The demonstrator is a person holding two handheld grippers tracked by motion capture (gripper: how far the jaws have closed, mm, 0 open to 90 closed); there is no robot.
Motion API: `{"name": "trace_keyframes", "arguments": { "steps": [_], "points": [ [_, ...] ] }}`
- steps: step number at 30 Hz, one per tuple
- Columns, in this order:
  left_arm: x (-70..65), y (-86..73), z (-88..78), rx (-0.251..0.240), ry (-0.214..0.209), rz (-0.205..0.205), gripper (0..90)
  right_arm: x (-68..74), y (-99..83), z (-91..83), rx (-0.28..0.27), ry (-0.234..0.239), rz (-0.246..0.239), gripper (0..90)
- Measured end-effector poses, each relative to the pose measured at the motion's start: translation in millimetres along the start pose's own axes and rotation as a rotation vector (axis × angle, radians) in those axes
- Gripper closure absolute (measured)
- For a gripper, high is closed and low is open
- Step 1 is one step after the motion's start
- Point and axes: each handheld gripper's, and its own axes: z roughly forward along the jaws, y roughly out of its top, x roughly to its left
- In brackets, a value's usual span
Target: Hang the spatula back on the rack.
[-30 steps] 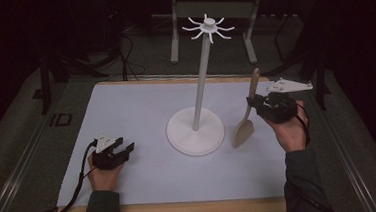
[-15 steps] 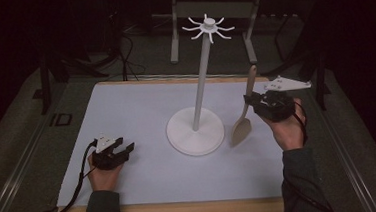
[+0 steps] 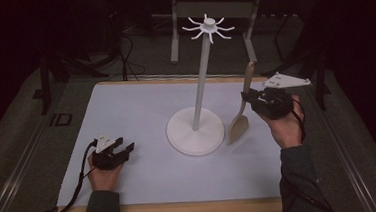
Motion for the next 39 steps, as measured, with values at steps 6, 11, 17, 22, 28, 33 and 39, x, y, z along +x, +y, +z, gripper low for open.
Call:
{"name": "trace_keyframes", "arguments": {
  "steps": [6,11,17,22,28,33,39],
  "points": [
    [0.0,0.0,0.0,0.0,0.0,0.0,47.1,3.4,6.0,0.9,-0.01,0.01,-0.005,75.3],
    [0.0,0.0,0.0,0.0,0.0,0.0,47.1,6.1,12.2,0.8,-0.023,0.021,-0.01,75.3],
    [0.0,0.0,0.0,0.0,0.0,0.0,47.1,9.2,19.8,-0.7,-0.04,0.027,-0.02,75.3],
    [0.0,0.0,0.0,0.0,-0.001,0.0,47.1,11.1,26.1,-2.0,-0.051,0.032,-0.031,75.3],
    [0.0,0.0,0.0,0.0,-0.001,0.0,47.1,12.6,33.2,-2.9,-0.062,0.051,-0.032,75.3],
    [0.0,0.0,0.1,-0.001,-0.001,-0.002,47.1,15.1,40.1,-3.5,-0.072,0.066,-0.037,75.3],
    [0.1,0.0,-0.1,0.001,-0.001,0.0,47.1,17.1,47.1,-5.0,-0.086,0.083,-0.039,75.3]
  ]
}}
